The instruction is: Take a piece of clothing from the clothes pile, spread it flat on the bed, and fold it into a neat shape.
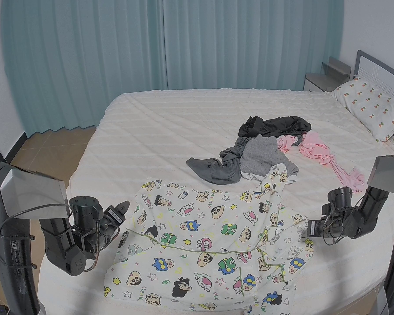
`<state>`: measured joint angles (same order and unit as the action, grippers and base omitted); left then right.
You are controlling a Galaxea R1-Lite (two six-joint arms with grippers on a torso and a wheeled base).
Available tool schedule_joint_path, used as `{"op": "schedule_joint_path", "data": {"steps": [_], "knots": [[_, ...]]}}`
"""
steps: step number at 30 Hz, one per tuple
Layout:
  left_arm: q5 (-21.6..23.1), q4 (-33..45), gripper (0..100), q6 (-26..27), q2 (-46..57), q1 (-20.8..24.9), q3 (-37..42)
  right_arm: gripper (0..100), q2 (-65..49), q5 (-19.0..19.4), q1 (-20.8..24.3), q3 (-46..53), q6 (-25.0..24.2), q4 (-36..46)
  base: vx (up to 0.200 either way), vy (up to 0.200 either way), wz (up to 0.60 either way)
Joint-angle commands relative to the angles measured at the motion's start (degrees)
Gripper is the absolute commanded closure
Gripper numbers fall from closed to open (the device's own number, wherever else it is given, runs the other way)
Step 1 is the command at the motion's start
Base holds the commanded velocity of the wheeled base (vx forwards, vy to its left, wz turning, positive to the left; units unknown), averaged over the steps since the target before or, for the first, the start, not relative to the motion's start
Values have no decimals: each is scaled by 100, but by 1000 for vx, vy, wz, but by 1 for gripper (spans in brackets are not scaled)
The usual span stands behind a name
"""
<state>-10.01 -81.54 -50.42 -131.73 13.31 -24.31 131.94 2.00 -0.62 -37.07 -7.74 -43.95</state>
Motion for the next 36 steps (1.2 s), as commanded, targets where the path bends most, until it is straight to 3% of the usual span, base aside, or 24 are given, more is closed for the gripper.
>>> {"op": "schedule_joint_path", "data": {"steps": [1, 18, 19, 23, 24, 27, 36], "knots": [[-1, -2, 0, -3, -46, 5, 14, 100, -19, 20, -553, 7, 264, 0, 0, 0, 0], [34, -2, 0, -12, -72, 119, 163, 100, -45, -33, -922, -134, 431, -17, 0, 0, 0], [60, -2, 0, -20, -72, 119, 181, 0, -54, -33, -931, -151, 431, -17, 0, 0, 0], [298, 7, 0, -12, -72, 110, 260, 0, -151, -7, -913, -107, 431, -70, 0, 0, 0], [649, 7, 0, 103, -54, 84, 453, 0, -239, 20, -887, -99, 423, -70, 0, 0, 0], [1080, 7, 0, 604, -98, 40, 735, 0, -256, -7, -913, -151, 405, -114, 0, 0, 0], [1229, -11, 0, 1166, -292, -4, 1060, 0, -652, 2, -931, -19, 379, -439, 0, 0, 0]]}}
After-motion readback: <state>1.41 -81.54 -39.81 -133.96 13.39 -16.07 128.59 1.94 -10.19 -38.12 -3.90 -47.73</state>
